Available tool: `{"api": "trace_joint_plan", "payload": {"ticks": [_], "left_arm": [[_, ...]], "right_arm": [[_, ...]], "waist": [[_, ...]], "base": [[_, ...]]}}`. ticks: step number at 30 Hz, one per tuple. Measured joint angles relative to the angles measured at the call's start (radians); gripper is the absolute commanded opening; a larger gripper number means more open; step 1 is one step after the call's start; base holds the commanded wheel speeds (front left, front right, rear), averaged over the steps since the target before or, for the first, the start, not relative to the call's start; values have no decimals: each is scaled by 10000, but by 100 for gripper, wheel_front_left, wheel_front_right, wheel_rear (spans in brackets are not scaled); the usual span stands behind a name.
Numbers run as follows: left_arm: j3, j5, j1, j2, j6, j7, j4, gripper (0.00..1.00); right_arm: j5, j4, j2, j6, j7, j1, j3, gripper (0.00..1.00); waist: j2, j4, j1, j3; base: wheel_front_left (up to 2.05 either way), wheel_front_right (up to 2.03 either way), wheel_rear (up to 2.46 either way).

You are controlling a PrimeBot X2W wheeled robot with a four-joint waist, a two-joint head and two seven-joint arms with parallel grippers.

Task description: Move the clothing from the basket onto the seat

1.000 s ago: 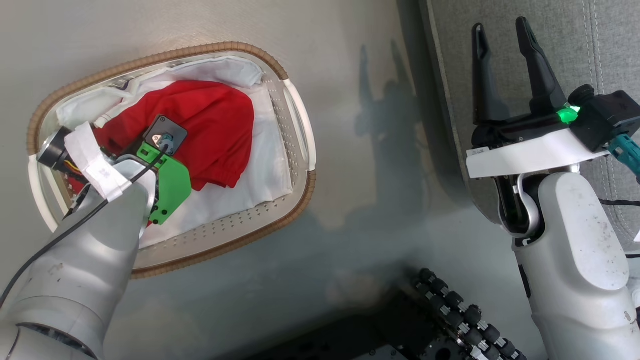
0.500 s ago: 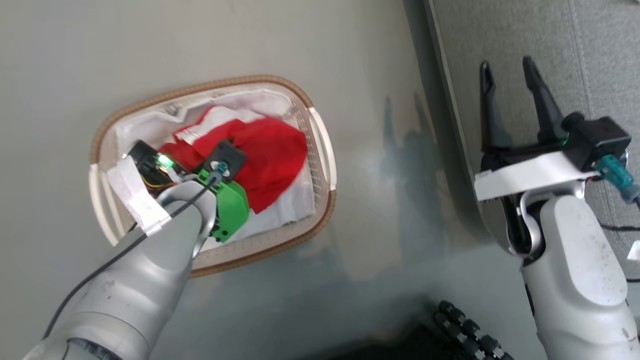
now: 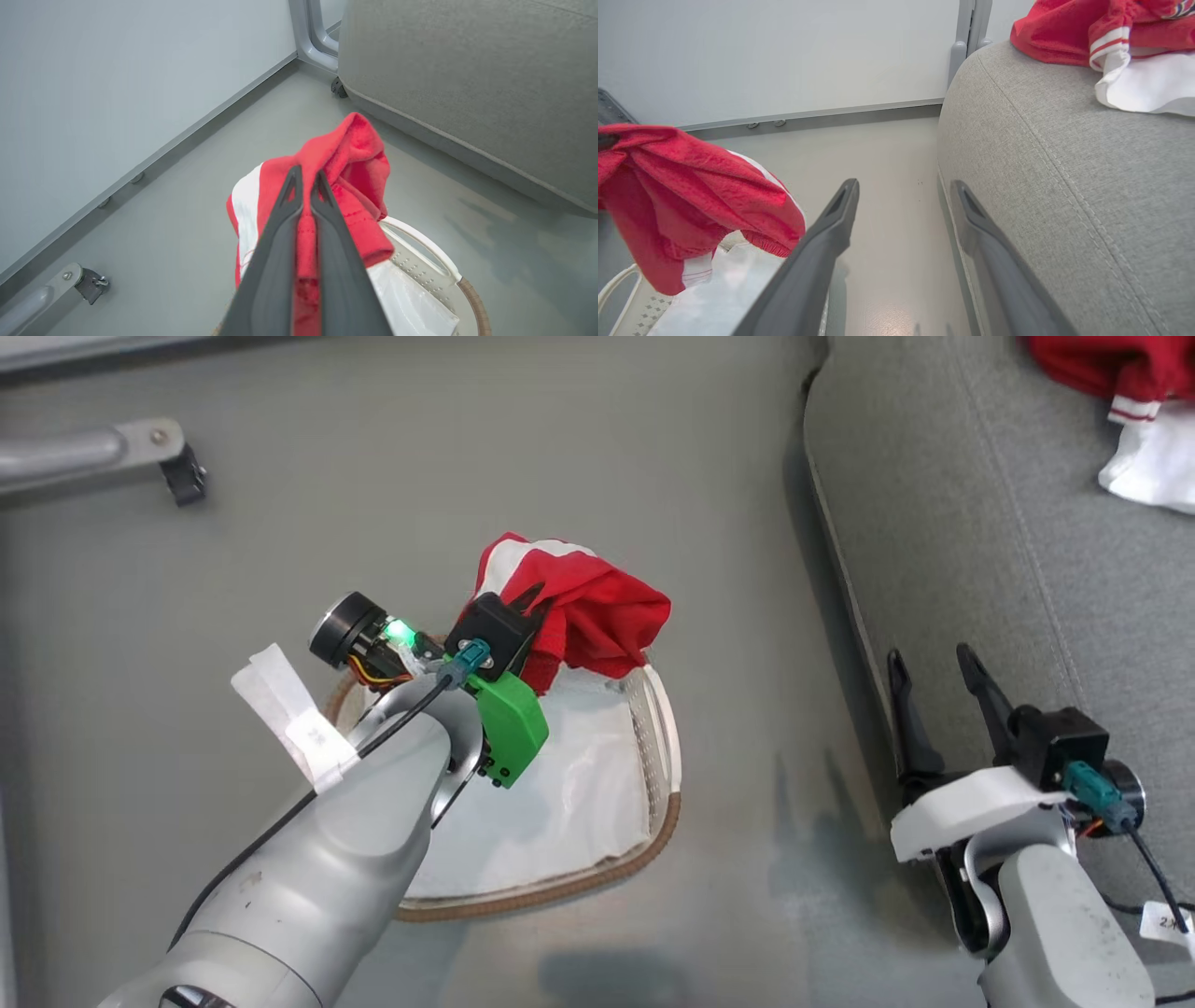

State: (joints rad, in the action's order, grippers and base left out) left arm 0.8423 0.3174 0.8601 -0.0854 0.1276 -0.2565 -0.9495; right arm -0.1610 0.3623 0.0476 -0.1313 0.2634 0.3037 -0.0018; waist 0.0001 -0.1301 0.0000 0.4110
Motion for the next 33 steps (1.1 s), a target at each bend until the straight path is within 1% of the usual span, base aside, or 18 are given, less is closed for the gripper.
{"api": "trace_joint_plan", "payload": {"ticks": [2, 5, 6, 10, 12, 14, 19, 23, 27, 33], "left_arm": [[84, 215, -1, -38, 2, 98, 313, 0], [447, 865, -7, -75, 2, 420, 1055, 0], [535, 1231, -12, -104, 4, 529, 1325, 0], [803, 2343, -14, -326, 13, 989, 2316, 0], [949, 2525, 12, -508, 13, 1172, 2677, 0], [895, 2957, 67, -639, 13, 1313, 3001, 0], [690, 3187, 346, -991, 13, 1499, 3524, 0], [552, 3348, 456, -1223, 12, 1601, 3850, 0], [453, 3492, 520, -1319, -48, 1737, 4178, 0], [370, 3570, 519, -1505, -222, 1816, 4531, 0]], "right_arm": [[29, 128, 2, 0, 0, -239, 0, 100], [36, 311, 0, 0, 0, -530, 10, 100], [40, 353, 4, 0, 0, -637, 10, 100], [56, 504, 4, 0, 0, -1001, 77, 100], [69, 508, 2, 0, 0, -1106, 128, 100], [127, 485, 6, 0, 0, -1106, 159, 100], [207, 466, 8, 0, 0, -1097, 274, 100], [245, 403, 8, 0, 0, -1060, 430, 100], [247, 211, 12, 0, 0, -843, 763, 100], [372, -111, 6, 0, 0, -263, 1691, 100]], "waist": [[0, 105, 0, -479], [0, 248, 0, -1217], [0, 294, 0, -1476], [0, 444, 0, -2449], [0, 499, -1, -2873], [0, 552, -1, -3302], [0, 627, -1, -4075], [0, 650, -1, -4468], [0, 669, -1, -4628], [0, 716, -1, -4624]], "base": [[0, 0, 0], [0, 0, 0], [0, 0, 0], [0, 0, 0], [0, 0, 0], [0, 0, 0], [0, 0, 0], [0, 0, 0], [0, 0, 0], [0, 0, 0]]}}
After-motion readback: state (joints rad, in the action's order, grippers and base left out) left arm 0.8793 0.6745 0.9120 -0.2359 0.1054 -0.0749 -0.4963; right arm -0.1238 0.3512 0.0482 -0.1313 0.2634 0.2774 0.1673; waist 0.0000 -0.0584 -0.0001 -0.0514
